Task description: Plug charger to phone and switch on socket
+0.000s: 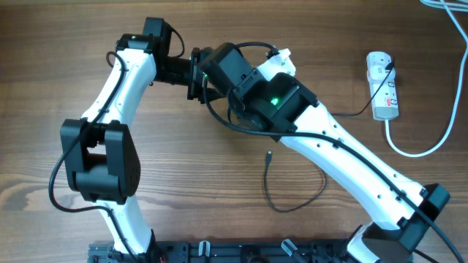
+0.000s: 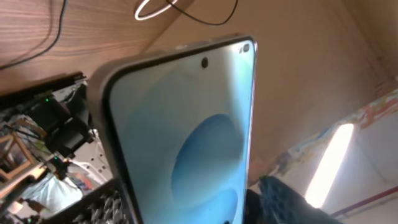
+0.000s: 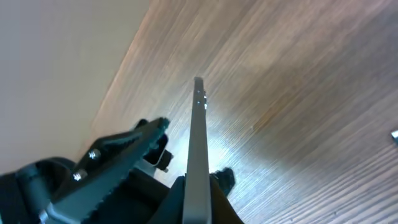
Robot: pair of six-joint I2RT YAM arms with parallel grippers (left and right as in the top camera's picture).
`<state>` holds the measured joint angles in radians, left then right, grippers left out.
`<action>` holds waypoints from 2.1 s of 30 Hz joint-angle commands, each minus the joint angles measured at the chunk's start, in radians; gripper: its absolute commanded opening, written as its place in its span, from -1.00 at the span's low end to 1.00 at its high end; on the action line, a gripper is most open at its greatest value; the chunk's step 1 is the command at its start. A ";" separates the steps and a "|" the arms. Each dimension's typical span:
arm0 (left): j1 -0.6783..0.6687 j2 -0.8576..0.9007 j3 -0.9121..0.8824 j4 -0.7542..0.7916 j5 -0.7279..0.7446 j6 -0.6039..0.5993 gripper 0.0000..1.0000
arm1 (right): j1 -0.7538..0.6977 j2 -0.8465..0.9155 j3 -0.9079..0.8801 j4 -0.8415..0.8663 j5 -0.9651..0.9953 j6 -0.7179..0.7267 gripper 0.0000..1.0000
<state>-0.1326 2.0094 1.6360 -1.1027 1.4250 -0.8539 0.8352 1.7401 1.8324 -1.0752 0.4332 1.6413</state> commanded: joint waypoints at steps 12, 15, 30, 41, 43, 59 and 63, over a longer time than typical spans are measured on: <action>-0.003 -0.033 0.014 0.000 -0.003 -0.045 -0.27 | 0.000 0.003 0.011 -0.010 0.052 0.430 -0.74; -0.003 -0.033 0.014 0.000 -0.002 -0.045 -0.31 | 0.000 0.003 0.011 0.008 0.034 0.430 -0.72; 0.005 -0.033 0.014 0.000 -0.082 -0.049 -0.92 | 0.000 0.000 0.011 -0.083 0.070 0.426 -0.17; 0.052 -0.033 0.014 0.000 -0.583 0.141 -0.92 | -0.070 -0.043 0.011 -0.267 0.103 -0.691 0.99; 0.052 -0.033 0.014 0.000 -0.612 0.273 -0.92 | -0.111 -0.041 -0.006 -0.282 -0.036 -0.817 0.99; 0.052 -0.033 0.014 -0.037 -1.035 0.346 -0.92 | -0.277 -0.040 -0.645 0.106 -0.563 -0.763 0.39; 0.051 -0.033 0.014 -0.034 -1.094 0.322 -0.92 | -0.249 -0.037 -0.730 0.167 -0.537 -0.774 0.28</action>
<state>-0.0830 2.0079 1.6386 -1.1389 0.3996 -0.4957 0.5636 1.7054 1.1454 -0.9363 -0.1047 0.8444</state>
